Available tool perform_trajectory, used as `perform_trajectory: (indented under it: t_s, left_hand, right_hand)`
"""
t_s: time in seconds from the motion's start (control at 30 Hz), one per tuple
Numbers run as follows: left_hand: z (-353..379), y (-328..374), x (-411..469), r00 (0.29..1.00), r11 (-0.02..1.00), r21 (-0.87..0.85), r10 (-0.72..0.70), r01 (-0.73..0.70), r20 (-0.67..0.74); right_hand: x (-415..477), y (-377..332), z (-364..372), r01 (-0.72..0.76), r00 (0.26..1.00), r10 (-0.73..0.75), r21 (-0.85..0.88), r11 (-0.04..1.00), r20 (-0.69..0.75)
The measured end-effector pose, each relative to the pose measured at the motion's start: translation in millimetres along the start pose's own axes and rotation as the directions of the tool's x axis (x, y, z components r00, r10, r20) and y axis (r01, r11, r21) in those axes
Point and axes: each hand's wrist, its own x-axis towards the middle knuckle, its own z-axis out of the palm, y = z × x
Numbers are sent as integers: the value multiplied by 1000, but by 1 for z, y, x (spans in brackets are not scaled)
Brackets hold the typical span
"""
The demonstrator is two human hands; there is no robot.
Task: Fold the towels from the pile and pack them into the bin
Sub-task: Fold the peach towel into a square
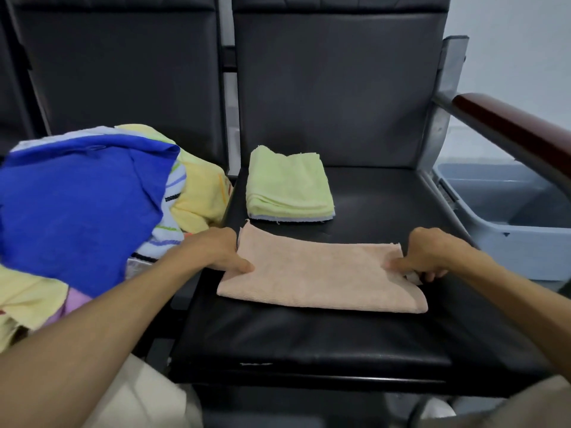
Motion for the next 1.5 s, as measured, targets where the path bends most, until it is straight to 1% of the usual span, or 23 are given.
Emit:
perform_trajectory:
  t_s: [0.17, 0.23, 0.27, 0.3, 0.37, 0.4, 0.43, 0.47, 0.5, 0.53, 0.7, 0.83, 0.9, 0.93, 1.07, 1.1, 1.17, 1.2, 1.23, 1.3, 1.33, 1.4, 1.5]
  left_hand:
    - [-3, 5, -9, 999, 997, -76, 7, -11, -48]
    - [-4, 7, -11, 996, 963, -265, 23, -44, -83]
    - [-5, 8, -12, 994, 901, -428, 32, -75, -108]
    - [-8, 10, -16, 992, 787, -609, 32, -99, -121]
    - [-15, 18, -27, 997, 457, -886, 31, -74, -67]
    - [-19, 23, -32, 999, 313, -949, 42, -45, -34]
    - [-23, 29, -36, 998, 216, -976, 57, -28, -16]
    - [-25, 38, -38, 997, 176, -984, 80, -21, -7]
    - [-28, 48, -40, 994, 183, -983, 107, -23, -4]
    - [-29, 61, -40, 991, 227, -973, 132, -31, -1]
    - [-21, 135, -42, 986, 580, -811, 168, -82, 21]
    - [1, 177, -38, 989, 724, -680, 147, -120, -17]
    - [17, 192, -38, 985, 755, -636, 161, -160, -56]
    - [24, 201, -39, 983, 745, -647, 179, -161, -39]
    - [42, 212, -34, 970, 646, -759, 227, -82, 89]
    - [41, 209, -33, 972, 613, -787, 216, -64, 90]
    - [35, 196, -31, 975, 492, -870, 210, -41, 73]
    - [33, 185, -31, 976, 465, -882, 217, -77, 29]
    - [31, 174, -32, 973, 524, -836, 224, -163, -49]
    - [29, 147, -33, 948, 731, -603, 238, -319, -213]
    - [30, 136, -32, 931, 794, -496, 240, -352, -276]
    - [34, 116, -25, 929, 838, -437, 200, -327, -312]
    - [48, 103, -18, 962, 919, -322, 162, -228, -217]
  right_hand:
    - [10, -7, 3, 28, 989, -52, 166, 986, 142]
    - [11, -3, -1, 34, 974, -92, 267, 963, 207]
    - [11, 1, -3, 40, 965, -121, 324, 945, 234]
    - [12, 6, -4, 50, 956, -154, 380, 924, 248]
    - [12, 18, -7, 66, 944, -215, 493, 867, 251]
    - [12, 25, -8, 66, 936, -244, 554, 830, 254]
    - [11, 30, -7, 56, 925, -269, 603, 796, 269]
    - [10, 35, -7, 39, 910, -293, 643, 765, 293]
    - [9, 37, -4, 21, 893, -316, 671, 741, 321]
    - [9, 40, -2, 8, 880, -332, 689, 724, 339]
    - [13, 42, 4, 14, 872, -361, 721, 693, 331]
    - [12, 39, 5, 15, 867, -378, 743, 669, 324]
    - [11, 36, 6, 16, 867, -380, 745, 667, 321]
    - [11, 37, 7, 18, 869, -378, 743, 669, 320]
    - [10, 35, 6, 21, 871, -378, 743, 669, 315]
    - [9, 35, 6, 24, 872, -377, 742, 670, 312]
    - [8, 34, 5, 32, 871, -380, 736, 676, 312]
    - [7, 33, 4, 33, 870, -380, 732, 680, 314]
    - [6, 32, 3, 35, 872, -375, 724, 689, 314]
    - [2, 28, 2, 67, 887, -356, 682, 728, 293]
    - [1, 26, 3, 95, 897, -345, 641, 762, 277]
    - [-2, 18, 4, 144, 909, -326, 538, 830, 260]
    - [-2, 8, 5, 152, 919, -291, 442, 884, 265]
